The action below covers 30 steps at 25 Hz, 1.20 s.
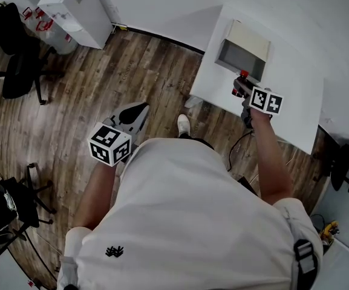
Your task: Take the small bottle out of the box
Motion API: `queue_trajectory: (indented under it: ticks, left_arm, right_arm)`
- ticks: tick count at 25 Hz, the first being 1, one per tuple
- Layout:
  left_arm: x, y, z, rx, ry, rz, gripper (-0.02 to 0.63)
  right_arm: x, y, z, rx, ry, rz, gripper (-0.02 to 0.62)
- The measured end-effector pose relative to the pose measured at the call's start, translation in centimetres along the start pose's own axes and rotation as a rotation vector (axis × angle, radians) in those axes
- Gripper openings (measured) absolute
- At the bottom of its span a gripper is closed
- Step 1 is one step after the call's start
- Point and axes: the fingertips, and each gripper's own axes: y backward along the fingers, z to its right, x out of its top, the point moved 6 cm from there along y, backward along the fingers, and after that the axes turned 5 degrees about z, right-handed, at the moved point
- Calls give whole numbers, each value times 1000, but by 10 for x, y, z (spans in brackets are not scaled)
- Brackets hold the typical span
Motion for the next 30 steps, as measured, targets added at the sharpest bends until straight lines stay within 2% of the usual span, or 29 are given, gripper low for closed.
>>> queue_trajectory:
  ticks: [10,21,30]
  left_arm:
    - [-24,37,5,-34,1,-10,8]
    - [-56,66,21,-86,9,-24,8]
    - [-64,72,30,-130,5,-28,8]
  right_arm:
    - [-42,54,-70,69,26,55,218]
    - [-95,107,-138,138,26,67,218]
    - [-124,129,-171,175,46,54,218]
